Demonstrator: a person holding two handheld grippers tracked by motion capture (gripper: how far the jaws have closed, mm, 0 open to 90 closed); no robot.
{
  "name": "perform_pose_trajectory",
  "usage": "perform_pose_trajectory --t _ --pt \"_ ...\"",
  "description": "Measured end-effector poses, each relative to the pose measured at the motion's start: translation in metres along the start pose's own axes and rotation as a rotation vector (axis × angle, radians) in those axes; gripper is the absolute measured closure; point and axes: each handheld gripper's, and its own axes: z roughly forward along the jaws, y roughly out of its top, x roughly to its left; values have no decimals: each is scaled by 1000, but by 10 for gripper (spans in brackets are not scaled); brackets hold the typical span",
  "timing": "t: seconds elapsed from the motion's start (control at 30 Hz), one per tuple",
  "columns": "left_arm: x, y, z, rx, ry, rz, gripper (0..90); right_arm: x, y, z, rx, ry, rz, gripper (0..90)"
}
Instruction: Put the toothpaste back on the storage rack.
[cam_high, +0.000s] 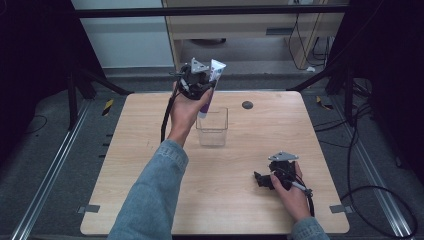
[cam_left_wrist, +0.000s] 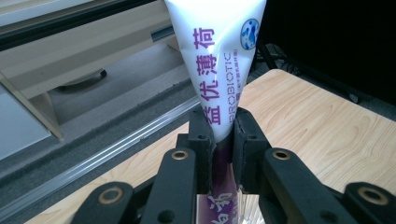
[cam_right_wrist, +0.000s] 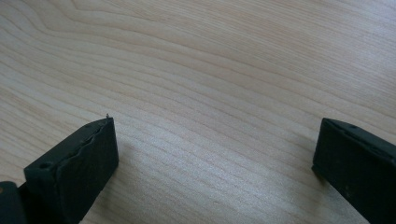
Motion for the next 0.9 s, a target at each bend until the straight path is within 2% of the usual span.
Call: perform_pose_trajectory --t 0.17,0.37,0.63,0.9 --pt "-6 -2 5 -9 -1 19 794 0 0 0 3 -2 -3 3" --pt "-8 -4 8 -16 -11 16 793 0 0 0 6 -1 -1 3" --pt "-9 -7 11 -56 -25 -26 794 0 0 0 4 0 3 3" --pt "-7 -15 15 -56 -19 -29 793 0 0 0 5 0 3 3"
